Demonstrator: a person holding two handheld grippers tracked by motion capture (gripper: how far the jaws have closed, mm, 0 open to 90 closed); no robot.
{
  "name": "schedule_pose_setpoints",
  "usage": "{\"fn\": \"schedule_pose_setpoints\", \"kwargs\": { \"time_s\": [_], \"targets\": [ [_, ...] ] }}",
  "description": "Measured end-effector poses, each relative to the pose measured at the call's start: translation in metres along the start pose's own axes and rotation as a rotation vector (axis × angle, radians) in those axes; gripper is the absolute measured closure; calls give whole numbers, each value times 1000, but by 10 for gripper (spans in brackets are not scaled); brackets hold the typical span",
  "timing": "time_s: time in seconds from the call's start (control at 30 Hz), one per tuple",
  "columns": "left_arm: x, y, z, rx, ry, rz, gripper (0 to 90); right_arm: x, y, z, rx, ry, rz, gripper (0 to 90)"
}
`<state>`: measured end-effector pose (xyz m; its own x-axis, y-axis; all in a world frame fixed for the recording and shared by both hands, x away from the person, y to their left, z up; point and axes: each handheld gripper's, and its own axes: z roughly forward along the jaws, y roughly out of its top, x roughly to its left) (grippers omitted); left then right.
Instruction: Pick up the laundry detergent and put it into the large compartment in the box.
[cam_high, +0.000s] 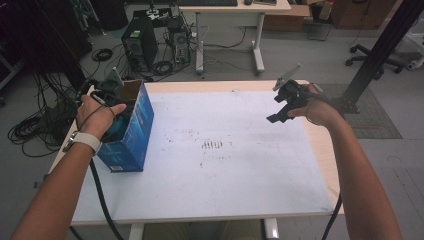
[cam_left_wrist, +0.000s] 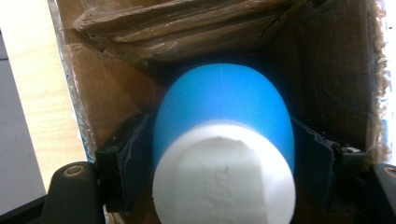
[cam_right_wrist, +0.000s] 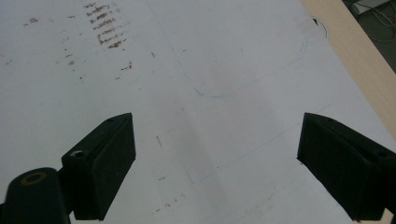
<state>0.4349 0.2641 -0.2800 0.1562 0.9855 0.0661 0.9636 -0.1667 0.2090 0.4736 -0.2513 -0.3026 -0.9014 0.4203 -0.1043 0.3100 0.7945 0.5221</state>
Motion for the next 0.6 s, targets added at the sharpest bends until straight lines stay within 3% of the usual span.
{"fn": "schedule_pose_setpoints", "kwargs": {
  "time_s": [0.6],
  "targets": [
    [-3,0,-8,-7,28,19,202,1,-1,-2,-5,-2,2,116]
  ]
}}
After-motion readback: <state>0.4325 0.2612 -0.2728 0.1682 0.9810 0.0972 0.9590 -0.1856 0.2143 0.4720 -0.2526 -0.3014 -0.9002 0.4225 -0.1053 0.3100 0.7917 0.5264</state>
